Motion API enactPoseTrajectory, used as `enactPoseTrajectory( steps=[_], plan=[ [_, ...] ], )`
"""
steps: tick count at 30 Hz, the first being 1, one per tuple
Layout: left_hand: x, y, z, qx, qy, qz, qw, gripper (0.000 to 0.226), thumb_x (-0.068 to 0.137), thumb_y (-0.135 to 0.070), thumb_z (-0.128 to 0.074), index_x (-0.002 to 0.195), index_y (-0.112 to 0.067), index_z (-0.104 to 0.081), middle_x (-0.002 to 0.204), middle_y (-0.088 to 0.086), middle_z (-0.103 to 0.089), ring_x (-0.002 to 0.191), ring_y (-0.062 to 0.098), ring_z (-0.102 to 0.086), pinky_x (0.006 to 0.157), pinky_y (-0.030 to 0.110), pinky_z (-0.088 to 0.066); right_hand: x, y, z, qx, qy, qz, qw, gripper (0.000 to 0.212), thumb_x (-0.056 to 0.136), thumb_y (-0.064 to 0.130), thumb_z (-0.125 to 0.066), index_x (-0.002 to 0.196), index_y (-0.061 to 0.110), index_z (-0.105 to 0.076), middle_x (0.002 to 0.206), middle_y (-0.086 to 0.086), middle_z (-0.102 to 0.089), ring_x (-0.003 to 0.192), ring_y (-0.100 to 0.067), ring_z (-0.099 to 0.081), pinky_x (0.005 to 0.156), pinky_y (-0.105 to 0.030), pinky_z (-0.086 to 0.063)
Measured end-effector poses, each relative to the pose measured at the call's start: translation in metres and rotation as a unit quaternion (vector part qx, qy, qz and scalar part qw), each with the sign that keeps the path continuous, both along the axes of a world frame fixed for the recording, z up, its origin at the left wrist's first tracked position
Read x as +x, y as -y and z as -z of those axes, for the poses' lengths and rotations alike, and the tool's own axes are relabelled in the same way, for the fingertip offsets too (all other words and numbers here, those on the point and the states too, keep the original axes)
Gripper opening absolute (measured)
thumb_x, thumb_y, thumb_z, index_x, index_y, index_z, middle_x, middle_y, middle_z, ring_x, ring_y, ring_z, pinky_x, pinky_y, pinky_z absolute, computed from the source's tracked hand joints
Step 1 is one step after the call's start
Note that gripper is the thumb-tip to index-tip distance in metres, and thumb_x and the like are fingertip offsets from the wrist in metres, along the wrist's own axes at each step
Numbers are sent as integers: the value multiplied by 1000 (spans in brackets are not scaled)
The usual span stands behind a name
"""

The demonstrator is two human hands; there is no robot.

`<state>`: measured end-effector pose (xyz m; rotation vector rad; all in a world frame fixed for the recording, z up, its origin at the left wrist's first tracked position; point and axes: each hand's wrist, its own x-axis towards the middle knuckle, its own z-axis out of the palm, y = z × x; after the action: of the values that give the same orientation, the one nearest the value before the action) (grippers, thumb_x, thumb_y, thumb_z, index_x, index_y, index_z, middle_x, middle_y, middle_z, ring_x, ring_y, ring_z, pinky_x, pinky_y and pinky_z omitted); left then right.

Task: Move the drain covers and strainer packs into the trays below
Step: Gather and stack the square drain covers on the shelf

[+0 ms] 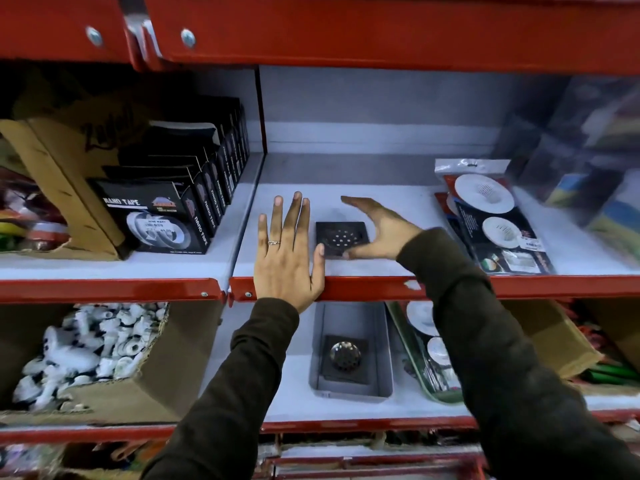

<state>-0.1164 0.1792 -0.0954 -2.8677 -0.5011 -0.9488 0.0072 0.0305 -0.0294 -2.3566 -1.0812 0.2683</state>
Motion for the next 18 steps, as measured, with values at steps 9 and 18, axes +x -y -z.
enactPoseTrajectory(
  steps=[9,18],
  plan=[
    [1,-1,1,-15,-10,2,1000,73,95,-38,-30,157,-6,-10,167,9,-6,155,29,-2,126,47,-4,18,-11,-14,-193,-2,36,981,79,60,41,-86,128,14,-56,126,-5,-60,116,-26,-58,103,-37,-47],
    [1,-2,5,-17,-8,15,1000,70,96,-35,-28,157,-7,-11,167,10,-6,155,30,-2,126,48,-5,-64,76,-37,-13,-56,47,997,91,41,45,-85,125,35,-53,116,12,-52,99,-8,-58,88,-29,-50]
  ],
)
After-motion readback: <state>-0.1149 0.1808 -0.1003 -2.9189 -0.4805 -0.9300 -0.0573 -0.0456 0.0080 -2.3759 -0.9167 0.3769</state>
